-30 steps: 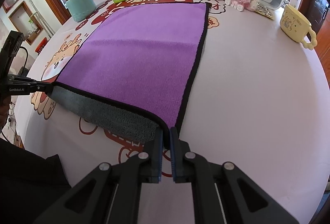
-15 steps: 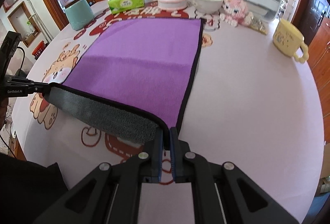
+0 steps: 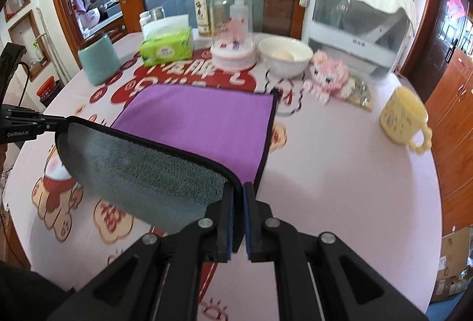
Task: Fold towel
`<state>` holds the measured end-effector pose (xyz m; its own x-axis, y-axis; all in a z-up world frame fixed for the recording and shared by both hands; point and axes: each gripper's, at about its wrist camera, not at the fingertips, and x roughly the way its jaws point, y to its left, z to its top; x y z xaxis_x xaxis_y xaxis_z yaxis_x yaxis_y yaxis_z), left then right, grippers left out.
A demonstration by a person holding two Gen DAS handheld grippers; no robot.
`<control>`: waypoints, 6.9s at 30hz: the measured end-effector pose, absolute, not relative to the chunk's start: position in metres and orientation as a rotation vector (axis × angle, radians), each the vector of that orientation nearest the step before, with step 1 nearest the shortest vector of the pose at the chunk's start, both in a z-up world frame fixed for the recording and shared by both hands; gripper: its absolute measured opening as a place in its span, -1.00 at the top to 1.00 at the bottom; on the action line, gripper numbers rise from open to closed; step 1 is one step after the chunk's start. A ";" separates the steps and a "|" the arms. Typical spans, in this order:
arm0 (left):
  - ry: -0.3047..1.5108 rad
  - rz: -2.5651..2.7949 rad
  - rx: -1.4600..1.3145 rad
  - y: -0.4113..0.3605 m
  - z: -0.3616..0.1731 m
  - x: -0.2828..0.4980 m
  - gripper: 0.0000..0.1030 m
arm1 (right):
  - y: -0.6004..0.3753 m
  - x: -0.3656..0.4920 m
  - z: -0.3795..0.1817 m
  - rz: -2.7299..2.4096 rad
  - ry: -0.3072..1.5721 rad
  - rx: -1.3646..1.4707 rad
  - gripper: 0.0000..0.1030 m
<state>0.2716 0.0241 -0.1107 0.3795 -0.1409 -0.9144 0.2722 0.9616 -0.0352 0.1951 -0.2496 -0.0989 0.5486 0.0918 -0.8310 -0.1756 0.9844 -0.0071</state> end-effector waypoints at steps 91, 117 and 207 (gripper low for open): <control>1.161 -0.106 -0.056 0.116 -0.070 0.096 -0.53 | -0.165 0.029 -0.066 -0.074 1.029 0.205 -0.73; 0.957 -0.054 -0.003 0.023 0.015 0.003 -0.76 | -0.173 -0.045 0.010 -0.024 1.048 0.248 -0.93; 0.969 0.034 0.055 0.008 0.005 0.032 -0.99 | -0.175 -0.015 0.009 -0.002 1.013 0.167 -1.00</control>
